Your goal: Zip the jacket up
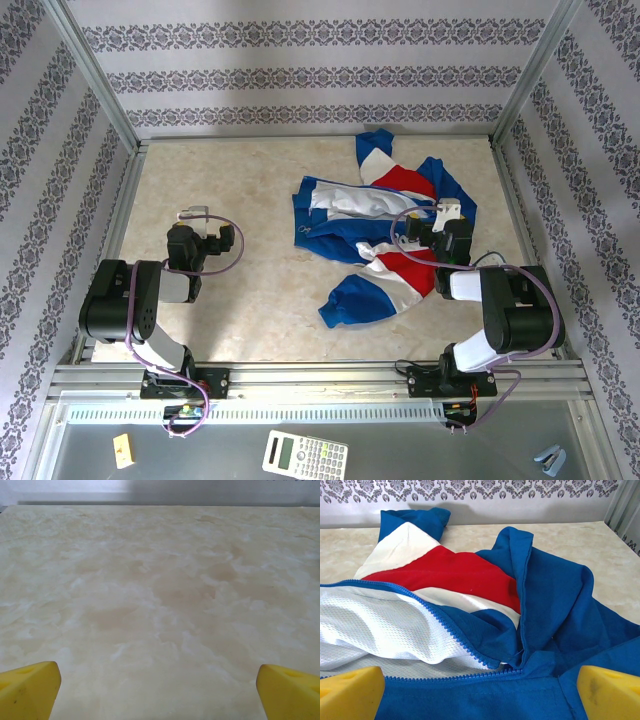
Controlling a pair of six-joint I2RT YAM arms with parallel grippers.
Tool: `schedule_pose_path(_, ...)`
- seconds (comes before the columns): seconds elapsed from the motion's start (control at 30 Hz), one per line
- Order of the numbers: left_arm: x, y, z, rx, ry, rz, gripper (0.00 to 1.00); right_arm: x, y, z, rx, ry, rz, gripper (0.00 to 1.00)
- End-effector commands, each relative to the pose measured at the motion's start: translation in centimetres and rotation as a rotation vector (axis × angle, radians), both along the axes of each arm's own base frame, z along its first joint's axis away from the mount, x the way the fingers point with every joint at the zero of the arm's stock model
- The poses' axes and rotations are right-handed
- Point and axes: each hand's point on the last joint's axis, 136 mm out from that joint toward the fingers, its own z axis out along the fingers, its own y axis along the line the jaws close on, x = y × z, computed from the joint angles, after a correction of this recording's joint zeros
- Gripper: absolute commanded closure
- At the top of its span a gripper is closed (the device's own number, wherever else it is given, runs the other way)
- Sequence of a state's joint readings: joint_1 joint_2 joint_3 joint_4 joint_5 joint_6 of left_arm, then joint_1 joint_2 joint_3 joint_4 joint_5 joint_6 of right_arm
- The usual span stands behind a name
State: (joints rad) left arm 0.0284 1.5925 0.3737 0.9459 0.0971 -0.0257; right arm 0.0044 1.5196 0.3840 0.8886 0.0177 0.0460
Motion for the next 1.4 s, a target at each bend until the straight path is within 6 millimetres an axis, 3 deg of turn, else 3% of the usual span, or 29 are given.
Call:
schedule_pose_path(0.0,0.4,0.0,0.6,0.015,-0.014,-0.009,0.00,0.2,0.2,0.7,-0.012,-0.036,0.007,0.02)
schedule_pose_path(0.27,-0.1,0.1,3.1,0.014,-0.011,-0.002,0.00,0.4,-0.2,2.3,-0.009,0.001,-0.020,0.02)
schedule_pose_path(0.43,-0.3,0.0,5.3,-0.008,0.005,0.002,0.00,1.0,-0.8,2.7,0.005,0.125,-0.079,0.02)
schedule_pose_path(0.57,-0.1,-1.3,7.2,-0.113,-0.014,-0.041,0.04,1.9,0.0,3.4,0.038,0.210,-0.102,0.03)
schedule_pose_path(0.73,0.8,-3.4,7.9,-0.262,0.020,-0.105,0.13,3.7,3.5,4.9,0.089,0.216,-0.041,0.12)
schedule_pose_path(0.93,1.8,-5.6,6.8,-0.362,0.106,-0.142,0.20,6.8,10.0,4.8,0.062,0.351,0.069,0.21)
schedule_pose_path(1.07,2.2,-8.1,5.8,-0.389,0.157,-0.190,0.27,8.2,14.9,3.3,0.081,0.409,0.144,0.35)
schedule_pose_path(1.17,2.7,-11.2,5.0,-0.371,0.217,-0.254,0.32,8.2,17.0,2.3,0.109,0.435,0.159,0.46)
schedule_pose_path(1.37,5.5,-18.7,4.3,-0.353,0.316,-0.398,0.46,6.1,16.8,1.5,0.142,0.481,0.159,0.58)
